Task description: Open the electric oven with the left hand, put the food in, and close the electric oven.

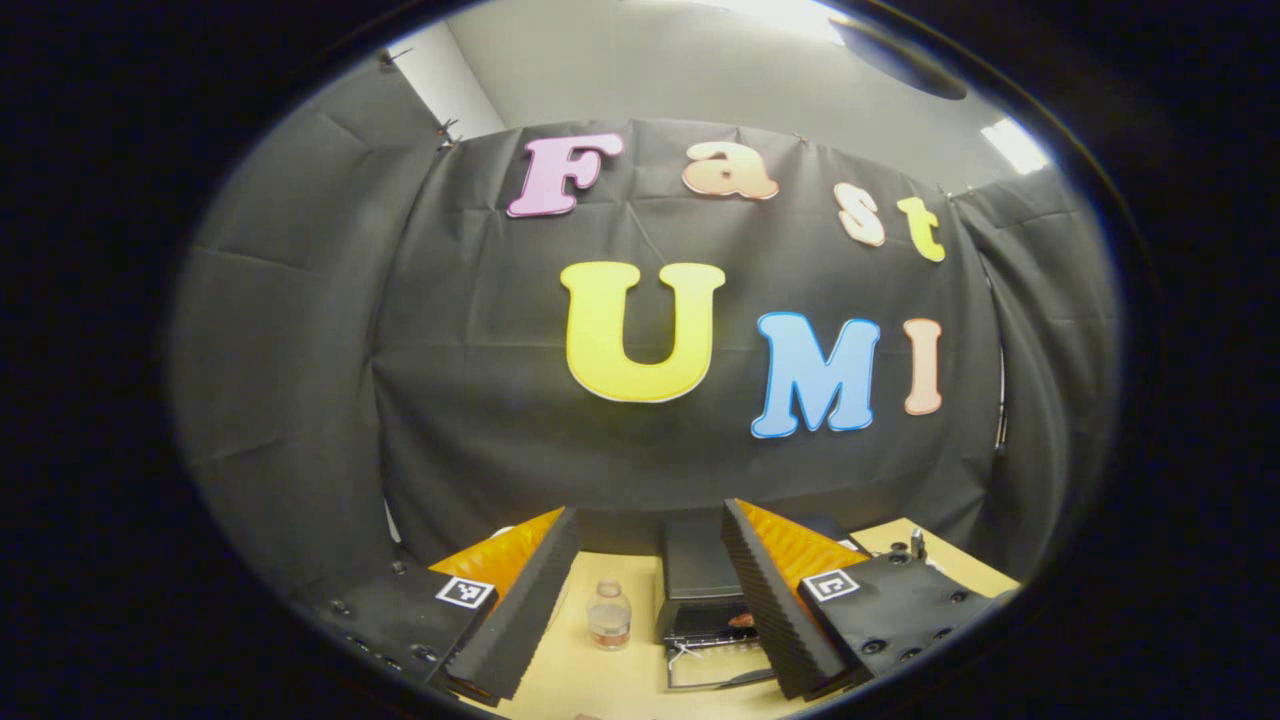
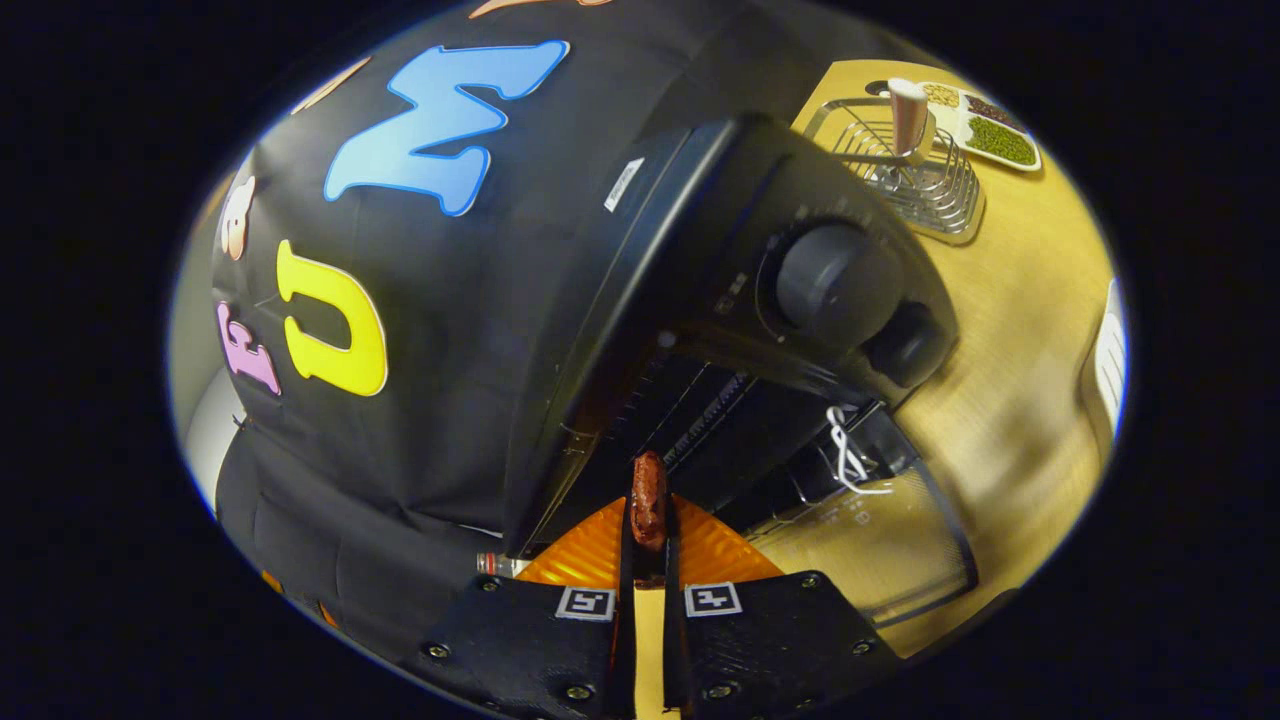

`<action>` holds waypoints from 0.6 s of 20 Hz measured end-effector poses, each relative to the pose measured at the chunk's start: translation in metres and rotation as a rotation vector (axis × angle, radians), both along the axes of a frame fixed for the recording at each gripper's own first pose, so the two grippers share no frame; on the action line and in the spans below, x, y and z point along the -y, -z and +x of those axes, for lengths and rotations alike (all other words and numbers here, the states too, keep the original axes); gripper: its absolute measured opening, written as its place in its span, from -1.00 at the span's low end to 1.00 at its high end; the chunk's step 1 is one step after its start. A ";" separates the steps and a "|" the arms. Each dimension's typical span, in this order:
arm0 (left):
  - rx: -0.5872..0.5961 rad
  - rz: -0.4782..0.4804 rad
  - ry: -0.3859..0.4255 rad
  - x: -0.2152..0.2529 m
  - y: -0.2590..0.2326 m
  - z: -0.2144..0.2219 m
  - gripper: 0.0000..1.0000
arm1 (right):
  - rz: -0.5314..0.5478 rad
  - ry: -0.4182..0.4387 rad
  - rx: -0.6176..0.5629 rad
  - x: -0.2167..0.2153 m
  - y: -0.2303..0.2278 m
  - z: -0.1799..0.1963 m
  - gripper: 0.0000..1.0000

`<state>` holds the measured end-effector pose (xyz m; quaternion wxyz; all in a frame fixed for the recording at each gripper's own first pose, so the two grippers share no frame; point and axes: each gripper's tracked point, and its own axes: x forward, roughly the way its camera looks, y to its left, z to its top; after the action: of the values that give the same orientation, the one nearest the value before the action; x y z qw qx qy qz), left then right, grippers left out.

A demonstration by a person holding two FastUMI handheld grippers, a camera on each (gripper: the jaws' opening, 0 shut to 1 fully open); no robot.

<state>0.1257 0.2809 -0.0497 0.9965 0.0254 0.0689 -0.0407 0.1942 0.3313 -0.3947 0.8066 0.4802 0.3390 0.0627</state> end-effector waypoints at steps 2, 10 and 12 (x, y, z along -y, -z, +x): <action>-0.003 0.002 -0.010 -0.010 -0.001 0.001 0.93 | 0.015 0.024 0.001 -0.007 0.008 0.013 -0.78; -0.042 0.000 -0.014 -0.023 0.013 0.007 1.00 | 0.004 0.140 -0.064 0.011 0.035 0.030 -0.61; -0.042 -0.005 0.002 -0.017 0.012 0.010 1.00 | -0.013 0.122 -0.079 0.015 0.033 0.026 -0.26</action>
<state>0.1360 0.2980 -0.0616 0.9948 0.0221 0.0896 -0.0423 0.2203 0.3161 -0.4275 0.7980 0.4966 0.3414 -0.0077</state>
